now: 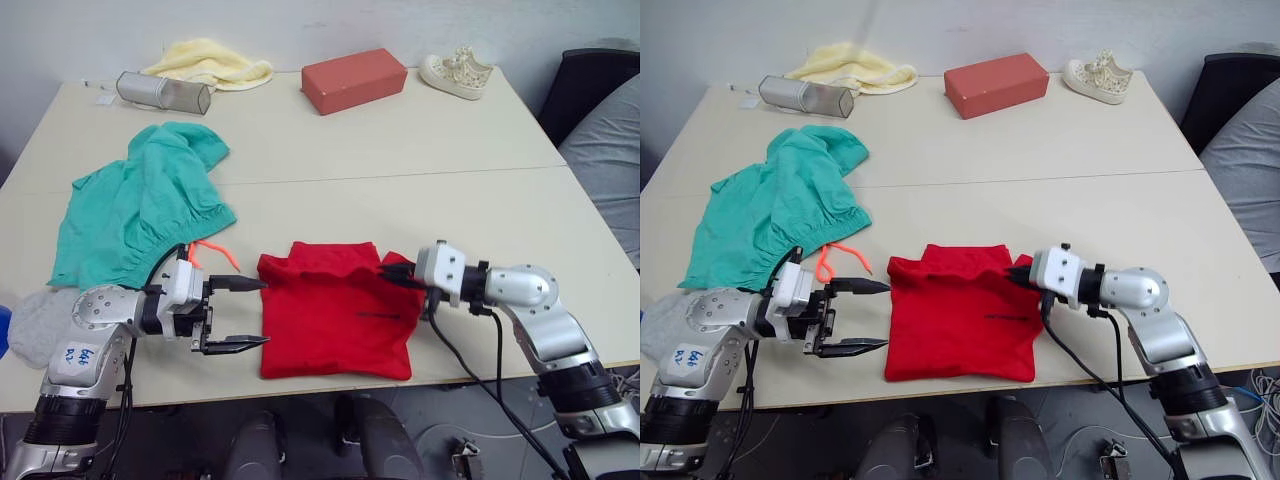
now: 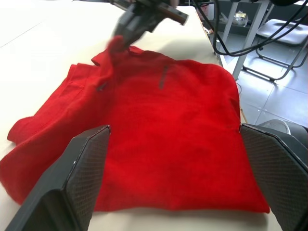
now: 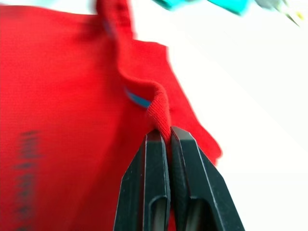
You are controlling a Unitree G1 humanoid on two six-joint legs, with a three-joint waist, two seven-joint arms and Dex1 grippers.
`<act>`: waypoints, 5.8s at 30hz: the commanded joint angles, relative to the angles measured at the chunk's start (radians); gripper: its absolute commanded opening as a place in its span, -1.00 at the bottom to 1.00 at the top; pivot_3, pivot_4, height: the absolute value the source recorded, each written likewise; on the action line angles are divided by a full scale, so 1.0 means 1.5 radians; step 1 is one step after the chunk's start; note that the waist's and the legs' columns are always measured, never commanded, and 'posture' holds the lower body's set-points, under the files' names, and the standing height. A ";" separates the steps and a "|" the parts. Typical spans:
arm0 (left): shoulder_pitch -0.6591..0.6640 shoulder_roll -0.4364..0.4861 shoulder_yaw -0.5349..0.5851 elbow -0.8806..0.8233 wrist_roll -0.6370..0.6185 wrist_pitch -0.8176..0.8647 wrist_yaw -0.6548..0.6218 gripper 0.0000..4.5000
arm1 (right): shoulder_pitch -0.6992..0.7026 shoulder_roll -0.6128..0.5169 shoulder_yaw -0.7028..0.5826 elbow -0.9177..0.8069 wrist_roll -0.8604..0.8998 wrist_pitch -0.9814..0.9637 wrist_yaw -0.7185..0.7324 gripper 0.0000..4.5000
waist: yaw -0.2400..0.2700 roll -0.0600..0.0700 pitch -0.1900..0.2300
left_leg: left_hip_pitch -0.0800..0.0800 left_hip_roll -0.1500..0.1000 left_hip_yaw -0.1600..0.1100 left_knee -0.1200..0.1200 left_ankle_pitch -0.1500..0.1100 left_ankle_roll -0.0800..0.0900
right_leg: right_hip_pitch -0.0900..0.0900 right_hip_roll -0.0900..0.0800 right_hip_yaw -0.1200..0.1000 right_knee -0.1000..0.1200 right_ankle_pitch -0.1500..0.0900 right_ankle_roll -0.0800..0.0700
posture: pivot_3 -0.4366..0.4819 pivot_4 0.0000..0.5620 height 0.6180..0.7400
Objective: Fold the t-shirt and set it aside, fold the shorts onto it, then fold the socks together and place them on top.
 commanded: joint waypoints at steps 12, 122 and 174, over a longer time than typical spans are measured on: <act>0.000 -0.011 -0.002 -0.004 0.005 -0.006 0.020 1.00 | -0.029 0.058 -0.047 0.034 0.010 0.070 -0.091 -0.66 | -0.001 0.000 0.000 | 0.000 0.000 0.000 0.000 0.000 0.000 | 0.000 0.000 0.000 0.000 0.000 0.000 | -0.05 -0.47 1.00; 0.032 -0.072 -0.065 -0.061 -0.012 -0.028 0.045 -1.00 | 0.464 -0.215 -0.269 -0.236 1.080 0.697 -0.522 0.98 | 0.019 -0.001 0.000 | -0.005 -0.001 -0.006 -0.004 0.000 0.006 | 0.002 0.005 0.001 -0.017 0.005 0.004 | -0.05 -0.47 1.00; 0.016 -0.096 -0.086 -0.058 0.011 -0.023 0.093 -1.00 | 0.252 -0.161 -0.100 -0.170 1.060 0.713 -0.729 -0.98 | 0.021 -0.009 -0.010 | -0.001 0.004 -0.011 -0.004 -0.007 0.000 | 0.000 0.021 0.012 -0.018 0.005 -0.004 | -0.05 -0.47 1.00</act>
